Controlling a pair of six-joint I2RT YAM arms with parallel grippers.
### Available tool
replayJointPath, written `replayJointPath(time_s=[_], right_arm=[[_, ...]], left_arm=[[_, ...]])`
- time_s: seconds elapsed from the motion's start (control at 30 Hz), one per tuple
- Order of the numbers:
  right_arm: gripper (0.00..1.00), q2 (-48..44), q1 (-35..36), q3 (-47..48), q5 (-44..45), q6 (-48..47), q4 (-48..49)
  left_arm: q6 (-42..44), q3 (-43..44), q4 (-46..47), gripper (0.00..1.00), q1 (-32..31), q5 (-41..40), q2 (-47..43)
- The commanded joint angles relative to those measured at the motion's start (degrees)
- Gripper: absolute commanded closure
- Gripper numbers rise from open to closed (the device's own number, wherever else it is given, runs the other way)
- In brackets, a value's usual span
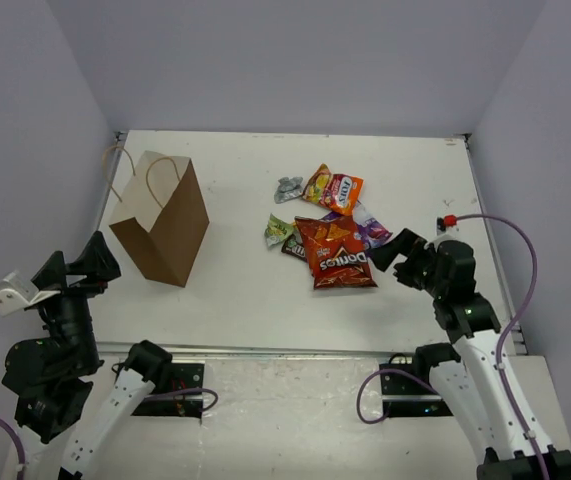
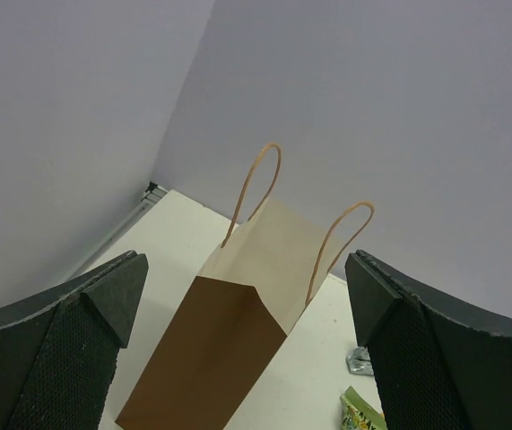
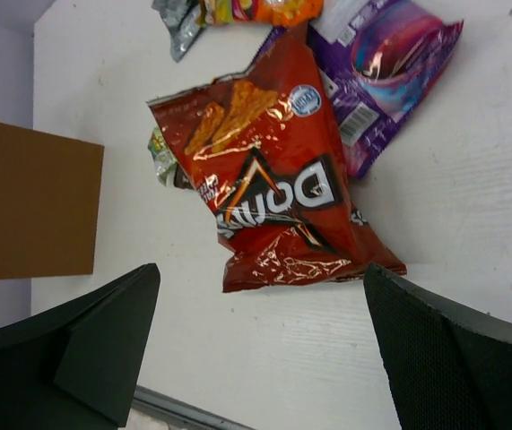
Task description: Place the snacks into the paper bag
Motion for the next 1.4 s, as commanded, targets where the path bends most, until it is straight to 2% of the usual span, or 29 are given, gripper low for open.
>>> replayJointPath(time_s=[0.0,0.1,0.17,0.3,0.43,0.7,0.73,0.8,0.83,0.9,0.93,1.0,1.17,1.23,1.37], right_arm=[[0.01,2.9,0.1,-4.8,-3.2,5.0,-2.0],[0.01,4.8,0.1,-11.2,-8.0,11.1,4.8],[0.01,4.0,0.1,-14.5,-8.2,14.6,10.5],[0.01,0.4,0.2,-22.2,-4.0,22.8,15.1],[0.01,0.4,0.2,-25.0,-1.3,26.4,21.5],[0.02,15.2,0.6,-22.8,-1.1,28.7,31.3],[0.10,16.7,0.8,-22.5,-1.2,28.9,32.6],[0.35,20.3,1.7,-22.4,-1.5,29.6,35.1],[0.63,21.2,2.1,-22.4,-1.4,29.9,37.2],[0.91,23.1,2.9,-22.0,-1.4,30.0,38.2],[1.00,23.2,3.0,-21.7,-1.7,29.9,37.6],[1.00,22.0,3.1,-21.0,-2.2,28.5,37.1],[1.00,7.2,6.7,-15.7,-2.2,23.2,26.9],[1.00,4.0,8.9,-7.9,-2.0,19.3,19.0],[1.00,3.8,10.2,8.3,-4.0,13.8,10.4]], left_arm=[[0.5,-0.3,0.8,0.00,0.0,0.1,0.9],[0.5,-0.2,0.5,0.00,0.0,0.0,1.7],[0.5,-0.2,0.2,0.00,0.0,0.0,1.6],[0.8,-0.5,0.2,0.00,0.0,-0.1,0.2],[1.0,-0.8,0.3,0.00,0.0,-0.7,-0.7],[2.1,-0.3,0.6,0.00,0.0,0.1,0.8],[2.1,0.4,0.5,0.00,0.0,0.1,2.2],[1.9,1.4,-0.4,0.00,0.0,-0.2,3.9],[1.3,2.0,-1.1,0.00,0.0,-0.4,4.8],[0.8,3.4,-1.7,0.00,0.0,-0.2,7.3],[0.8,3.8,-1.7,0.00,0.0,0.1,8.0],[1.2,5.2,-2.1,0.00,0.0,2.3,10.4],[5.1,9.9,-2.7,0.00,0.0,14.6,17.4],[7.0,13.0,-3.7,0.00,0.0,16.7,22.3],[8.0,18.7,-7.1,0.00,0.0,19.7,31.2]])
